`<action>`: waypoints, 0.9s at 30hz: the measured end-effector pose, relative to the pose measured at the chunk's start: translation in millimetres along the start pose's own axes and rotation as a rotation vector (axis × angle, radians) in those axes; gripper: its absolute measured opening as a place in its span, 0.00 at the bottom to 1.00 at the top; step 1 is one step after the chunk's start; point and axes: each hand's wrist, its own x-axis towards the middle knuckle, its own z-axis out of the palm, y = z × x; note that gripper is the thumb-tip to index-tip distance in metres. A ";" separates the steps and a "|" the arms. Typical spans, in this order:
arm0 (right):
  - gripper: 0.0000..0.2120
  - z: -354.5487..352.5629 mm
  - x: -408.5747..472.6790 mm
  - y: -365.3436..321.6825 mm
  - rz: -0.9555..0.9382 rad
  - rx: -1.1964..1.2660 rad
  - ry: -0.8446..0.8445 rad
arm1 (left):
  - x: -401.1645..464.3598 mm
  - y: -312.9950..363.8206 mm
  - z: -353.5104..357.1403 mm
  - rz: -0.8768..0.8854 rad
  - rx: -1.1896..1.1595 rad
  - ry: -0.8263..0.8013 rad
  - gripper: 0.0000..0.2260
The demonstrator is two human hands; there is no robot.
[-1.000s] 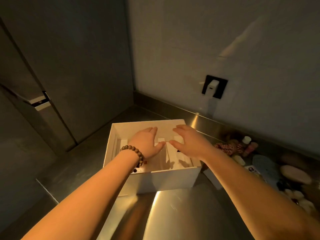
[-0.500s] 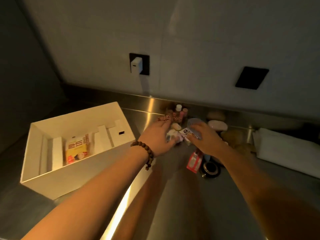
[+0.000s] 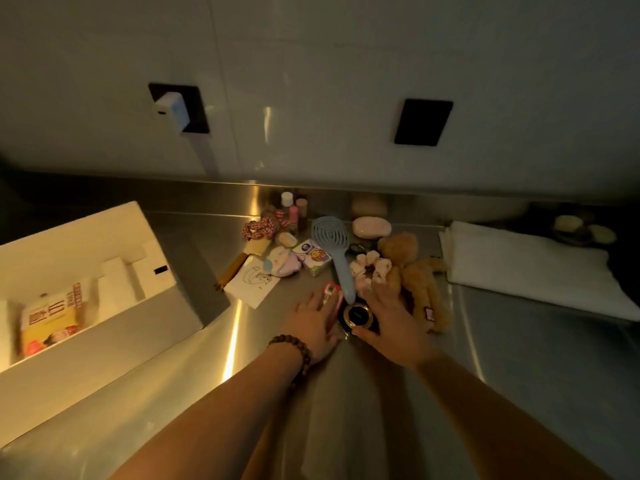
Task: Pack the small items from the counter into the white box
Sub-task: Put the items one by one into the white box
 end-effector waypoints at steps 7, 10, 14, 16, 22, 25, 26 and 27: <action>0.34 23.6 -2.3 -7.9 -0.015 -0.167 0.037 | -5.7 -17.5 -2.0 -0.066 0.004 0.058 0.29; 0.33 33.8 -2.9 -18.5 -0.018 -0.151 0.013 | -14.8 -32.0 -3.1 -0.104 -0.035 0.086 0.28; 0.31 38.5 -0.4 -38.8 -0.008 -0.034 0.071 | -26.4 -48.4 -3.2 -0.167 -0.088 0.150 0.28; 0.29 35.3 4.2 -46.4 0.063 0.043 0.144 | -29.1 -54.0 -3.7 -0.189 -0.121 0.182 0.27; 0.31 9.8 59.9 -56.4 0.014 0.019 0.114 | -22.7 -60.5 -7.3 -0.238 -0.156 0.220 0.31; 0.35 -1.9 96.2 -59.1 -0.061 -0.052 -0.001 | -17.7 -62.8 -8.4 -0.212 -0.133 0.236 0.30; 0.37 -3.8 106.8 -59.3 -0.089 -0.104 -0.042 | -16.6 -63.9 -8.7 -0.207 -0.132 0.245 0.29; 0.38 -5.1 117.0 -59.4 -0.115 -0.154 -0.084 | -15.6 -65.6 -9.1 -0.205 -0.135 0.251 0.28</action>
